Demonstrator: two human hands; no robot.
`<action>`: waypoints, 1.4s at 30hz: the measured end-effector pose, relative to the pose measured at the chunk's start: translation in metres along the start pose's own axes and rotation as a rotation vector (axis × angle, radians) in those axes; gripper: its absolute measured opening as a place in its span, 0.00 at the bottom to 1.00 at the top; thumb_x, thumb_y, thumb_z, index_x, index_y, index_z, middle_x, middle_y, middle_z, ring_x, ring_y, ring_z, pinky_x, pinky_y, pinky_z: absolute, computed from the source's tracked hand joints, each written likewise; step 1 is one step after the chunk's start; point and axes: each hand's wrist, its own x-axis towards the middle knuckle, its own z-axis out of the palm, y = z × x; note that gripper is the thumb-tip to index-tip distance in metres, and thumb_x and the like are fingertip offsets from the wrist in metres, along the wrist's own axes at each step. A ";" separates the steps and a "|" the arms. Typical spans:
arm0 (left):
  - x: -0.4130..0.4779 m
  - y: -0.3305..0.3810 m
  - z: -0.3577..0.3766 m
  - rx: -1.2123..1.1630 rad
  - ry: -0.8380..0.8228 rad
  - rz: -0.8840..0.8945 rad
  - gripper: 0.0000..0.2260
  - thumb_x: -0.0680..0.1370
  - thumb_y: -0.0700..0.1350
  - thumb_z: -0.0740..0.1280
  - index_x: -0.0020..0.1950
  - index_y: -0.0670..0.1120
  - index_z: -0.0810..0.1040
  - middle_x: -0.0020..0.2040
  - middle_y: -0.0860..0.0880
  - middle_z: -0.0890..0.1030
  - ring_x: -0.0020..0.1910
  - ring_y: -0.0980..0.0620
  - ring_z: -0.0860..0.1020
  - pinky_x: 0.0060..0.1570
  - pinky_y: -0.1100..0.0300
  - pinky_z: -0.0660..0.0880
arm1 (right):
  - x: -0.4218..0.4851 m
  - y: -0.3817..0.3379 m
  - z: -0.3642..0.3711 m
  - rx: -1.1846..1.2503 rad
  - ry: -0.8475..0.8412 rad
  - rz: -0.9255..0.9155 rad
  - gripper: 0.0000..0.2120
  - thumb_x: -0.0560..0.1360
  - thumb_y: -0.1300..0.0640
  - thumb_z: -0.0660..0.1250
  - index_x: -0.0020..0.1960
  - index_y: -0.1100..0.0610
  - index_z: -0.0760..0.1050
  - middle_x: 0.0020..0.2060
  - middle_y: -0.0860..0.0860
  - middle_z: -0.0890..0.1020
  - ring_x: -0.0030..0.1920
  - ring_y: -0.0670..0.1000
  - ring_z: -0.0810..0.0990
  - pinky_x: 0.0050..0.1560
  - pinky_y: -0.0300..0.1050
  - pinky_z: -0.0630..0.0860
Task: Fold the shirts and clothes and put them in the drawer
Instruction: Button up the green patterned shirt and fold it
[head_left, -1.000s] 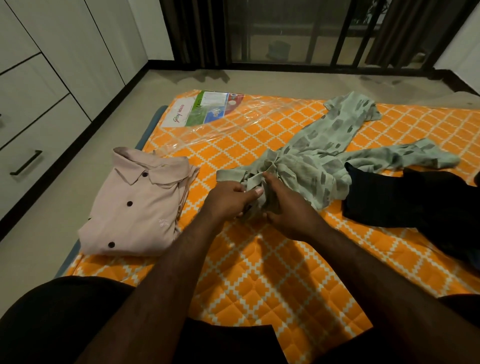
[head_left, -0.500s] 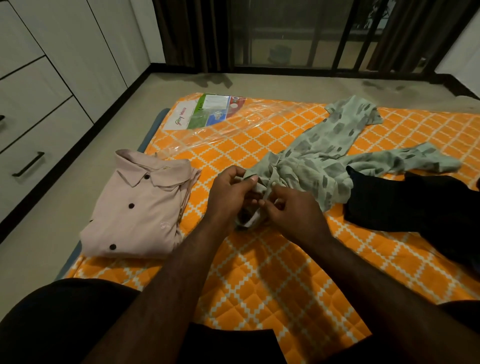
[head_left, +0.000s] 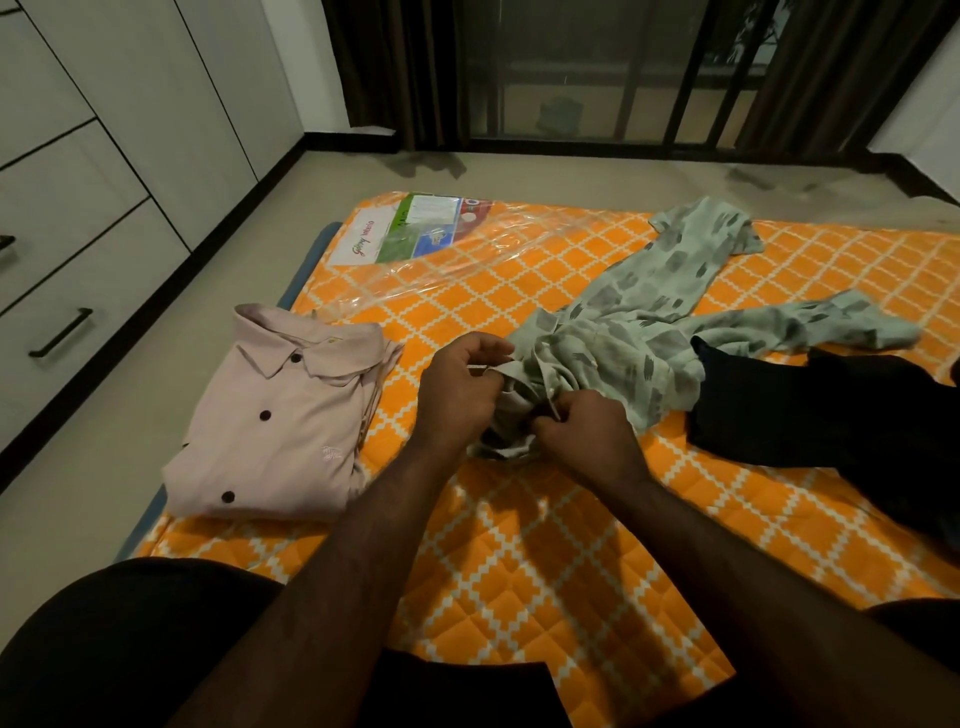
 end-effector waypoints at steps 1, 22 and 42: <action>0.001 -0.004 -0.001 0.137 0.059 0.037 0.09 0.76 0.35 0.67 0.51 0.47 0.83 0.47 0.52 0.84 0.45 0.53 0.82 0.41 0.58 0.78 | 0.002 -0.001 -0.002 0.037 -0.005 -0.002 0.13 0.72 0.57 0.68 0.30 0.56 0.72 0.25 0.50 0.75 0.27 0.51 0.74 0.28 0.48 0.68; 0.021 -0.004 -0.015 -1.015 0.296 -0.445 0.06 0.81 0.35 0.60 0.47 0.44 0.73 0.42 0.44 0.77 0.42 0.45 0.77 0.48 0.46 0.78 | 0.014 -0.009 -0.030 0.381 0.108 0.011 0.16 0.73 0.72 0.65 0.37 0.54 0.82 0.35 0.54 0.85 0.38 0.57 0.85 0.40 0.62 0.84; 0.004 0.014 0.001 -0.795 0.151 -0.296 0.08 0.83 0.40 0.63 0.46 0.43 0.80 0.40 0.44 0.81 0.38 0.44 0.80 0.41 0.49 0.78 | -0.015 -0.025 0.007 0.209 -0.051 -0.001 0.17 0.73 0.49 0.68 0.35 0.62 0.79 0.29 0.58 0.82 0.30 0.59 0.82 0.34 0.60 0.81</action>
